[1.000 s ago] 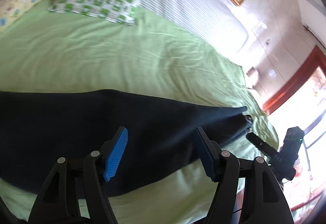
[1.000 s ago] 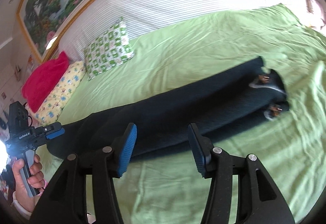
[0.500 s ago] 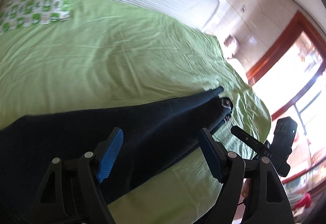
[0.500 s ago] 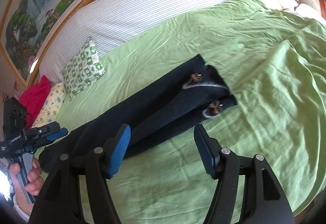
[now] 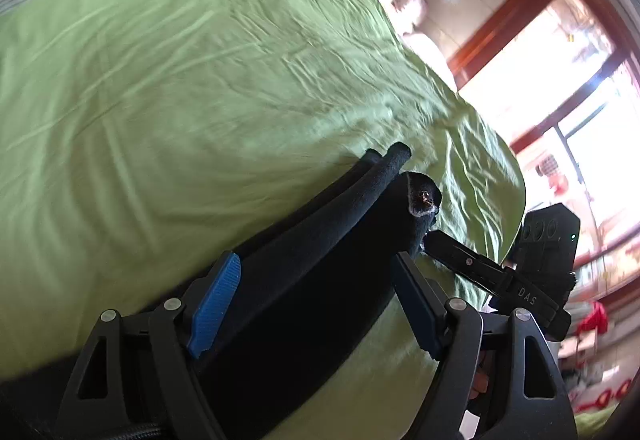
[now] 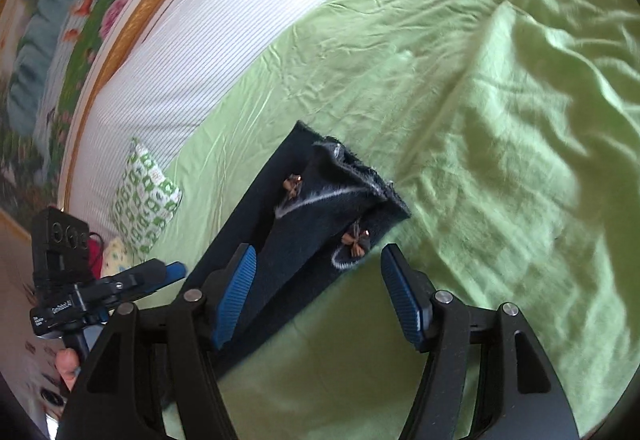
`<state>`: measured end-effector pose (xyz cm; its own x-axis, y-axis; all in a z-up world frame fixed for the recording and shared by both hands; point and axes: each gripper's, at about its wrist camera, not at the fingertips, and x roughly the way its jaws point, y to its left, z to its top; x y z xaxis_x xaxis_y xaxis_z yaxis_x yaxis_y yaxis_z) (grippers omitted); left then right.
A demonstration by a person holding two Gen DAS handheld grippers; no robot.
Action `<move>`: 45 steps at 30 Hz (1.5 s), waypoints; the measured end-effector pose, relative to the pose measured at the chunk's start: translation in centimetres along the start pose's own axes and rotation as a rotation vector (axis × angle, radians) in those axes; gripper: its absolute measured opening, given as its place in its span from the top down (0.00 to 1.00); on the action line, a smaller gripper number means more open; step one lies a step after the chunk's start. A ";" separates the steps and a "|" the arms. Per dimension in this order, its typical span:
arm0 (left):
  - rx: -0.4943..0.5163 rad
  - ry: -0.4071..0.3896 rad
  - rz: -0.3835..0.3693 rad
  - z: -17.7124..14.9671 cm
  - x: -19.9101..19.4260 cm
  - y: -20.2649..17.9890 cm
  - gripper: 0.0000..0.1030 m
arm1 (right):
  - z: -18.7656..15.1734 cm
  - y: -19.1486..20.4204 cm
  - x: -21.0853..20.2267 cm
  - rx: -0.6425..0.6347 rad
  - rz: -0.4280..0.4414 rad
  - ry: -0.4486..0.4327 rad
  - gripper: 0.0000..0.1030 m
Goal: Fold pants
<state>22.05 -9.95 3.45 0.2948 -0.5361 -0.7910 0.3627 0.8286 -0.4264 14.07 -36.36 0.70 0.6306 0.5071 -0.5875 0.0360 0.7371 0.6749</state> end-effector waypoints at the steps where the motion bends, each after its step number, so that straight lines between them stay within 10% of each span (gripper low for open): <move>1: 0.006 0.010 0.004 0.2 0.3 0.0 0.24 | 0.1 0.0 0.2 0.008 -0.006 -0.008 0.36; 7: 0.034 0.117 -0.003 1.7 3.8 -0.2 0.24 | 0.6 0.2 1.2 0.014 -0.041 -0.077 0.41; 9: 0.071 0.146 0.004 2.4 5.1 -0.7 0.24 | 0.5 -0.2 1.5 0.007 -0.029 -0.076 0.82; 10: 0.085 0.157 0.006 2.8 5.6 -0.9 0.24 | 0.5 -0.7 1.6 0.016 -0.006 -0.067 0.84; 19: 0.197 0.230 -0.051 6.1 11.1 -3.2 0.29 | -0.7 -2.4 0.5 -0.038 0.053 -0.058 0.87; 23: 0.234 0.253 -0.111 6.4 12.1 -4.1 0.75 | -0.8 -2.6 0.7 -0.032 0.069 -0.058 0.87; 26: 0.208 0.252 -0.171 6.1 11.6 -3.8 0.87 | -0.8 -2.7 0.7 -0.028 0.090 -0.063 0.87; 45: 0.196 -0.007 -0.269 2.8 -2.8 -3.4 0.90 | -1.4 6.0 -3.2 -0.276 0.392 -0.083 0.87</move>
<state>22.44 -11.66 8.34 0.1707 -0.7333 -0.6582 0.5913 0.6106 -0.5269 11.19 -32.96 5.96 0.6156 0.7411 -0.2680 -0.4160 0.5944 0.6882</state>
